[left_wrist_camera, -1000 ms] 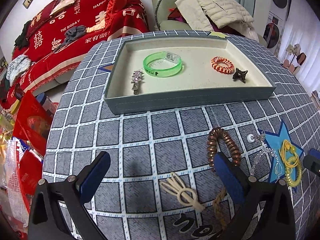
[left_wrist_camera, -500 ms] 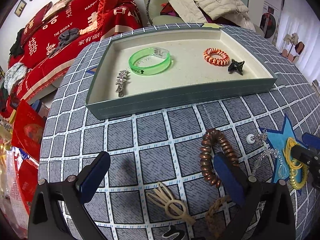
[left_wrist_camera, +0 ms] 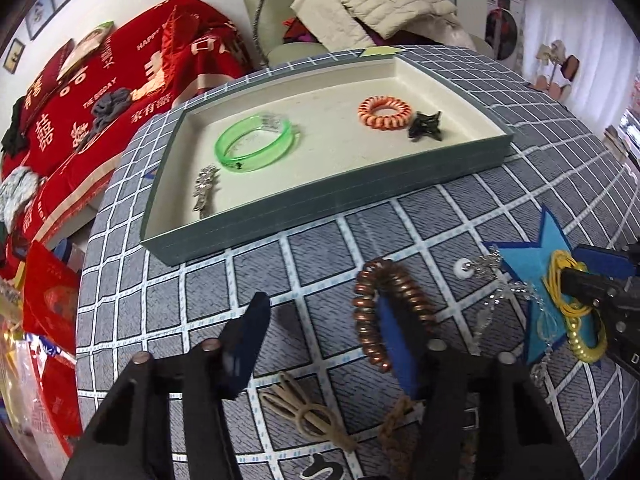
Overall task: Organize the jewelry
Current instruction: 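Grasp the brown bead bracelet with the left tool while the right tool grasps the yellow hair tie, then carry the brown bracelet and yellow hair tie over the tray with both tools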
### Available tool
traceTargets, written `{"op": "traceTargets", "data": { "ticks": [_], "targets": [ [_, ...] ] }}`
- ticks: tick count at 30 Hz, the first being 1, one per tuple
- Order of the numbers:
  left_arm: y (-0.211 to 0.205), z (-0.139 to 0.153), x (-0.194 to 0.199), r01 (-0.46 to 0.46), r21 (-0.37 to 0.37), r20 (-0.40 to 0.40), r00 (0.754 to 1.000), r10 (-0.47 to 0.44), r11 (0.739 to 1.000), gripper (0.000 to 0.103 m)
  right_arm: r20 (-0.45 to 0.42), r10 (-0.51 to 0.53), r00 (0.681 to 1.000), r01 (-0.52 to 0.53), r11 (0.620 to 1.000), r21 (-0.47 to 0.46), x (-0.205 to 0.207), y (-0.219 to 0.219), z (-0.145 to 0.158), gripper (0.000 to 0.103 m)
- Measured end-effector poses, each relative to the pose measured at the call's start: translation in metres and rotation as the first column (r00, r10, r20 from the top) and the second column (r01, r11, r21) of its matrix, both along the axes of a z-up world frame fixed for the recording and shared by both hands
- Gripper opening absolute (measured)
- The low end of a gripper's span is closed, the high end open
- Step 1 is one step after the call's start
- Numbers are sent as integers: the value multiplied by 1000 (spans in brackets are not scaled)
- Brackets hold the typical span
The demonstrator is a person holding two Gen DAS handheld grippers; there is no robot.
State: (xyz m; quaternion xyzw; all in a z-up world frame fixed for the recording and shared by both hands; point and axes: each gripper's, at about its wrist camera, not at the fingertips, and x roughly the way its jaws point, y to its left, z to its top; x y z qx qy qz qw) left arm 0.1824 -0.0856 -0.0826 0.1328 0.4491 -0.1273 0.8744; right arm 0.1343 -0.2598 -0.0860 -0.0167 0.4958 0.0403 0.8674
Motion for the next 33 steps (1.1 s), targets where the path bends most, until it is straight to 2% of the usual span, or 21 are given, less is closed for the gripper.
{"op": "traceTargets", "data": {
  "ticks": [1, 3, 6, 7, 12, 19, 33],
  "targets": [
    [0, 0, 0, 3, 0, 0, 1000, -3, 1000, 69, 0, 2, 1000, -2, 1000, 0, 0, 1, 0, 25],
    [-2, 1, -1, 17, -8, -5, 1000, -17, 1000, 56, 0, 2, 1000, -2, 1000, -1, 0, 2, 0, 24],
    [-4, 1, -2, 32, -5, -9, 999, -32, 999, 48, 0, 1, 1000, -1, 1000, 3, 1, 3, 0, 22],
    [-5, 1, -2, 43, -13, -17, 999, -43, 999, 32, 0, -2, 1000, 2, 1000, 4, 1, 3, 0, 14],
    [-2, 3, -4, 52, -30, -17, 998, -52, 998, 32, 0, -51, 999, 51, 997, 62, 1, -8, 0, 14],
    [7, 14, -8, 48, -96, -7, 999, -49, 994, 32, 19, -99, 995, 96, 987, 132, -2, -26, 11, 14],
    [32, 44, -3, 2, -166, 44, 999, 6, 986, 32, 92, -96, 991, 74, 972, 222, 9, -34, 55, 14]
  ]
}}
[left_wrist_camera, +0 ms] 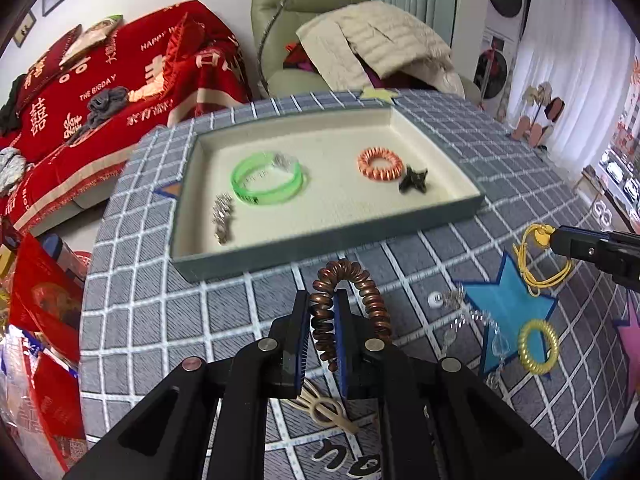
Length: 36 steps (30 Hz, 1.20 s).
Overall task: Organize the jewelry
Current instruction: 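Carry the brown bracelet and yellow hair tie over the tray with both tools, then open the right tool to drop the yellow hair tie into the tray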
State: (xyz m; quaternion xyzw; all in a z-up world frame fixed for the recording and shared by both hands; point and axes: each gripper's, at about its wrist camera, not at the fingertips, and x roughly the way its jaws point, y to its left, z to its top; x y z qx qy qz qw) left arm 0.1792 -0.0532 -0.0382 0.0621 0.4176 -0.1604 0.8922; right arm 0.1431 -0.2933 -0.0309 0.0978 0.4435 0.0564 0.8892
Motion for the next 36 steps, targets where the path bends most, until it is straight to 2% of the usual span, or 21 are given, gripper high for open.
{"op": "traceTargets", "data": {
  "ticks": [7, 14, 18, 24, 36],
  "targets": [
    [9, 21, 22, -30, -23, 46, 998, 31, 999, 32, 47, 34, 998, -36, 999, 31, 31, 14, 26, 14],
    [13, 23, 62, -58, -15, 45, 997, 59, 998, 32, 74, 81, 994, -85, 995, 56, 78, 41, 35, 14],
    [12, 19, 83, -67, -10, 38, 997, 68, 998, 32, 59, 90, 994, -94, 993, 73, 106, 54, 29, 14],
    [8, -1, 105, -68, 0, -12, 998, 68, 998, 32, 31, 90, 995, -93, 992, 81, 138, 66, 10, 14],
    [-1, -35, 119, -62, 54, -67, 996, 65, 997, 32, -29, 65, 997, -64, 996, 55, 160, 64, -27, 14]
  ]
}}
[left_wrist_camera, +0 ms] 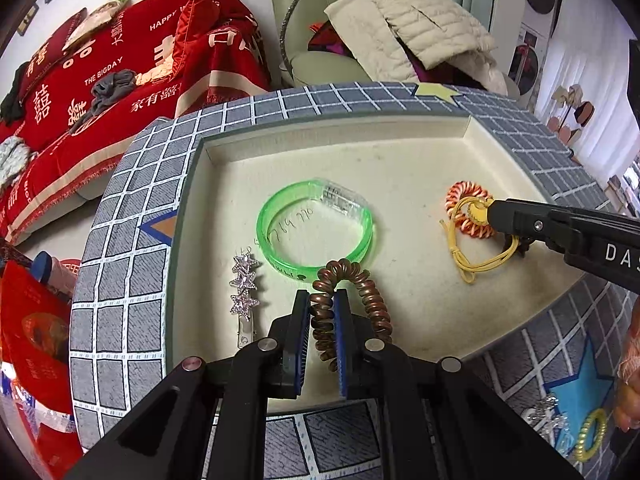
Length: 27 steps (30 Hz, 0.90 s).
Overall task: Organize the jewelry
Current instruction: 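Open the right tool to drop the yellow hair tie into the tray, then lower the brown bead bracelet into the tray and open the left tool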
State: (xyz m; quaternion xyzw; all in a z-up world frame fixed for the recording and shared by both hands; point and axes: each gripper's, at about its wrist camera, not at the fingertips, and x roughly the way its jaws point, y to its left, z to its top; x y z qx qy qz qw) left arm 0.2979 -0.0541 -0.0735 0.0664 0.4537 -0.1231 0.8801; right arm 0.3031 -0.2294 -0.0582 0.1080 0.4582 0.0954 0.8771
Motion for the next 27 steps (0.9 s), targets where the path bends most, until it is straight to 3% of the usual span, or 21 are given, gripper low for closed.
{"op": "traceTargets", "data": {
  "ticks": [11, 12, 13, 15, 27],
  "targets": [
    [-8, -5, -2, -16, 65, 15, 1000, 15, 998, 32, -32, 1, 999, -2, 999, -36, 2, 1, -14, 18],
    [-8, -5, -2, -18, 69, 19, 1000, 17, 997, 32, -35, 2, 999, -3, 999, -33, 2, 0, -14, 28],
    [-8, -5, -3, -19, 71, 20, 1000, 18, 997, 32, -35, 1, 999, -2, 1000, -28, 2, 0, -14, 47],
    [-8, -3, -4, -21, 69, 20, 1000, 20, 997, 32, -22, -8, 1000, 7, 1000, -23, -1, -2, -10, 61],
    [-9, 1, -7, -19, 78, 30, 999, 17, 997, 32, 76, -52, 996, 48, 997, 63, -37, -20, 30, 64]
  ]
}}
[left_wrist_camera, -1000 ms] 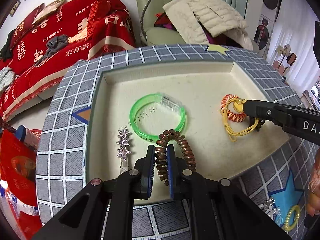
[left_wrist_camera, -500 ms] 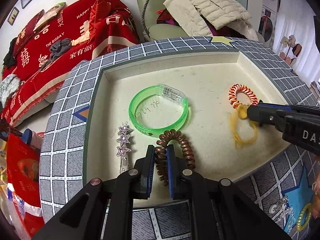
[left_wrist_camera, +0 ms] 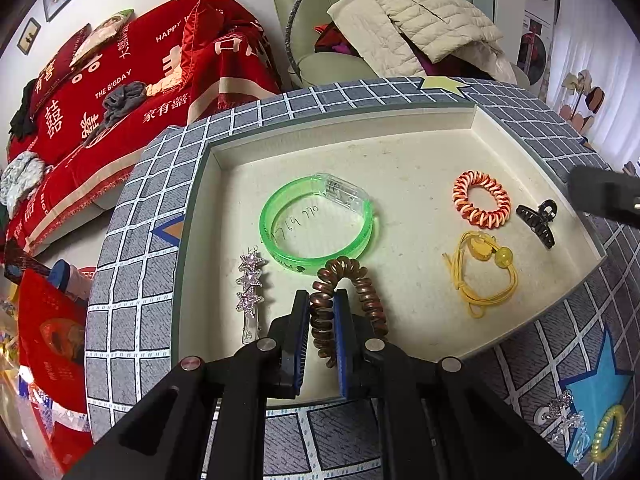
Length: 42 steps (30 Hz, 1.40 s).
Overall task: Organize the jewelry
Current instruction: 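Lower the brown bead bracelet into the tray and open the left tool, then move the left tool to the beige bunny hair clip while the right tool reaches the yellow coil hair tie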
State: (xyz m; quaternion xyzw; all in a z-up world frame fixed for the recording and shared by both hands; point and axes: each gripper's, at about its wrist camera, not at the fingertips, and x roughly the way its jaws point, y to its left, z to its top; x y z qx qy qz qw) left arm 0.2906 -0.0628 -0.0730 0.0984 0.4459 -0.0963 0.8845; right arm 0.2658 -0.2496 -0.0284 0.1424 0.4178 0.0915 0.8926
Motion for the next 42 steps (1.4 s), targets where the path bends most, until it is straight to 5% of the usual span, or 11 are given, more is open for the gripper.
{"op": "traceTargets", "data": {
  "ticks": [27, 28, 29, 35, 40, 42],
  "targets": [
    [4, 20, 7, -22, -68, 32, 999, 24, 997, 33, 1, -66, 998, 66, 997, 27, -66, -26, -3, 66],
    [5, 21, 7, -21, -74, 32, 999, 24, 997, 45, 0, -65, 998, 65, 998, 26, -67, -25, -4, 66],
    [5, 23, 7, -24, -81, 32, 999, 27, 996, 102, -2, -64, 998, 64, 998, 23, -68, -25, -4, 66],
    [4, 36, -2, -35, -83, 107, 993, 44, 996, 103, 6, -68, 998, 68, 998, -10, -74, -23, -3, 70],
    [7, 45, -14, -48, -66, 136, 989, 57, 997, 103, 55, -83, 995, 84, 996, -15, -85, -24, 3, 102],
    [10, 48, -22, -46, -62, 142, 988, 54, 997, 103, 89, -94, 992, 94, 996, 4, -93, -27, 6, 103]
  ]
}}
